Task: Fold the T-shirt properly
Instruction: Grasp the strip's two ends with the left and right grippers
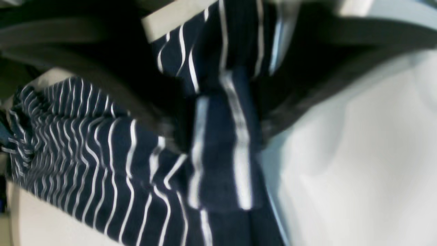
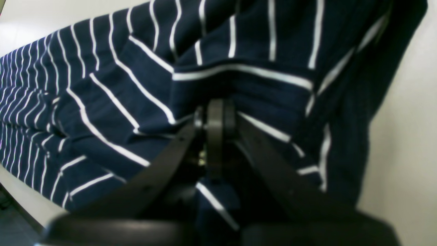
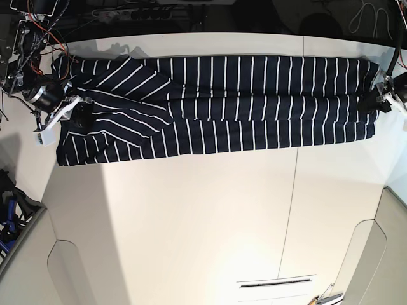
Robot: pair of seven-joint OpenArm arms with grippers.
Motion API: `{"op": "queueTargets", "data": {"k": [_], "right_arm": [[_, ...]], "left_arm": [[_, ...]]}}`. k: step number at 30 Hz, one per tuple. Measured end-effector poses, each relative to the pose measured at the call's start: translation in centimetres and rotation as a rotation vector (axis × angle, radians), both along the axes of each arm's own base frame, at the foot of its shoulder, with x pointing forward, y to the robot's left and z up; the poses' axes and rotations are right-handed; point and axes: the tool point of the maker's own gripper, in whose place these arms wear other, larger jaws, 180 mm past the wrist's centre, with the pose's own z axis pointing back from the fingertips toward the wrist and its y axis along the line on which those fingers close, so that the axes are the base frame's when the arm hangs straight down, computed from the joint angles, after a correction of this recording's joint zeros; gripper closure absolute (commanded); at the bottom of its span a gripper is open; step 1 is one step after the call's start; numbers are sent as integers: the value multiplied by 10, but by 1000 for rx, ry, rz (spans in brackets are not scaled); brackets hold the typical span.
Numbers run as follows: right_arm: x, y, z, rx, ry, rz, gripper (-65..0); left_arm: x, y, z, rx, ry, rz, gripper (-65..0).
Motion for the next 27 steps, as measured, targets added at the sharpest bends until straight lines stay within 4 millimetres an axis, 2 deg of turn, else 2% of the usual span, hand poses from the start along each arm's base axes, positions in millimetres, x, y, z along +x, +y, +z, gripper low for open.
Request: {"op": "queueTargets", "data": {"k": [2, 4, 10, 13, 21, 27], "right_arm": [[0, 0, 0, 0, 0, 0, 0], [0, 0, 0, 0, 0, 0, 0], [0, 0, 0, 0, 0, 0, 0], [-1, 0, -1, -1, 6, 3, 0], [-1, 0, -1, 0, 8, -1, 0], [-1, 0, -1, 0, 7, -1, 0]], "left_arm": [[0, -7, -4, -22, -5, 7, 0], [3, -9, -4, -28, -23, 20, 0], [14, 5, 4, 16, -88, 56, 0], [21, 8, 16, 51, -108, 24, 0], [35, -14, 45, 108, -159, -121, 0], [34, -31, 60, 143, -133, -183, 0]]}}
